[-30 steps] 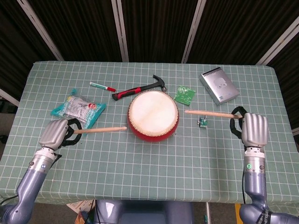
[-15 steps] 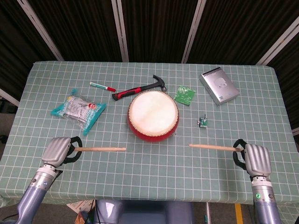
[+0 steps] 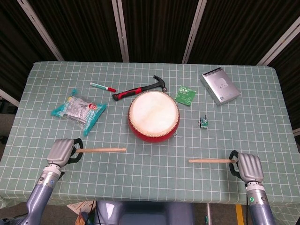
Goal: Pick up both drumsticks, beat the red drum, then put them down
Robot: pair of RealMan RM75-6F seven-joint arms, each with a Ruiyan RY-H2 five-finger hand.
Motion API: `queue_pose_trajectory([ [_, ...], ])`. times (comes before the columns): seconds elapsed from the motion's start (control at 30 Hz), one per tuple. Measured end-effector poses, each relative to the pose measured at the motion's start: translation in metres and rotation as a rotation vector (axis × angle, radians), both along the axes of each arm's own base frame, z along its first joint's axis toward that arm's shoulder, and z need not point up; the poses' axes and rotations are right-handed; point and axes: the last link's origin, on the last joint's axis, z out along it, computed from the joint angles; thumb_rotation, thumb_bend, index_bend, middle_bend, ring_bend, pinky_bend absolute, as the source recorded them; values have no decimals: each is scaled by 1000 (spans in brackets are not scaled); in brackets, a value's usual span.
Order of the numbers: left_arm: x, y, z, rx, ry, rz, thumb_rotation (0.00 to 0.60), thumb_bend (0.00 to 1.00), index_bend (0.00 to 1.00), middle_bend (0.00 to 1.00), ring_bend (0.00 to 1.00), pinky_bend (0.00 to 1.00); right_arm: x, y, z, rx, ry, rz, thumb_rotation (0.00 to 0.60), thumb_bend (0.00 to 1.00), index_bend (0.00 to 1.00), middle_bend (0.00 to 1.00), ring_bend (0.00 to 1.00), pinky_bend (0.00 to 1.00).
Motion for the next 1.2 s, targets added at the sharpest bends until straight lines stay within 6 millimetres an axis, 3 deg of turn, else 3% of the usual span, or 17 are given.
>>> queue_pose_trajectory([
  [0.17, -3, 1, -10, -46, 53, 6, 600, 215, 460, 914, 952, 1000, -5, 1, -4, 37, 48, -18, 600, 579, 597, 985, 984, 925],
  [0.4, -2, 2, -20, -88, 99, 18, 600, 182, 385, 863, 914, 1000, -11, 2, -7, 80, 109, -57, 600, 500, 485, 947, 953, 917],
  [0.57, 0, 4, -23, -99, 114, 22, 600, 177, 316, 815, 873, 977, -10, 2, -8, 87, 125, -65, 600, 400, 312, 854, 871, 837],
  [0.67, 2, 4, -22, -95, 108, 23, 600, 163, 283, 730, 790, 867, -11, 3, -8, 98, 135, -76, 600, 371, 240, 777, 802, 775],
  [0.83, 7, 2, -11, -80, 83, 26, 600, 161, 172, 443, 530, 598, -8, 4, -4, 105, 141, -81, 600, 362, 177, 654, 688, 638],
  [1.1, 11, -8, 26, 12, -19, -15, 600, 153, 129, 225, 294, 420, 11, 5, 14, 51, 66, -39, 600, 360, 147, 534, 575, 537],
  [1.2, 9, -15, 43, 58, -58, -45, 600, 149, 77, 127, 196, 370, 17, 7, 23, 23, 30, -17, 600, 361, 71, 390, 424, 410],
])
